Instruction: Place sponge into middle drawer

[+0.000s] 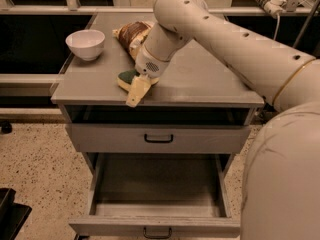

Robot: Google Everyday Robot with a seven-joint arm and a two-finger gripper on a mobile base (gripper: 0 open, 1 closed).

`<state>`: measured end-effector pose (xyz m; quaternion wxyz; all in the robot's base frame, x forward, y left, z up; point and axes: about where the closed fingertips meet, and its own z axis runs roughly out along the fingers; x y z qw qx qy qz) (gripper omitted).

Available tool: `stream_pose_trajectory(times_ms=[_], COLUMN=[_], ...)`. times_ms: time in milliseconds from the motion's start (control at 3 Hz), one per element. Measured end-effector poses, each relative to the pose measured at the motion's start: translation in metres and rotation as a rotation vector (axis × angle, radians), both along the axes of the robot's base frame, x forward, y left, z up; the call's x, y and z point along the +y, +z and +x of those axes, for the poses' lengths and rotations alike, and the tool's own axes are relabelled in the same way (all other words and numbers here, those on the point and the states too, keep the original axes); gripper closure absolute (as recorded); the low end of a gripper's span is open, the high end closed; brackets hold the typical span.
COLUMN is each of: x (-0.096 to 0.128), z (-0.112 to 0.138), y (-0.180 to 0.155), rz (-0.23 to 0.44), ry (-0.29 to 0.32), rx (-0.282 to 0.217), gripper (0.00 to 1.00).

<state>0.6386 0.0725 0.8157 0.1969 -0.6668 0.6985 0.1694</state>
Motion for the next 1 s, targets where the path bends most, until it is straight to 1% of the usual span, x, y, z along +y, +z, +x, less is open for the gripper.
stream_pose_trajectory(times_ms=[333,667,1000], x=[0.0,-0.007,-0.007], z=[-0.022,-0.051,-0.051], y=[0.051,0.11,0.11], rz=[-0.001,-0.017,-0.017], ry=[0.056,0.076,0.076], rx=[-0.068,-0.148,-0.148], gripper=[1.0,1.0,1.0])
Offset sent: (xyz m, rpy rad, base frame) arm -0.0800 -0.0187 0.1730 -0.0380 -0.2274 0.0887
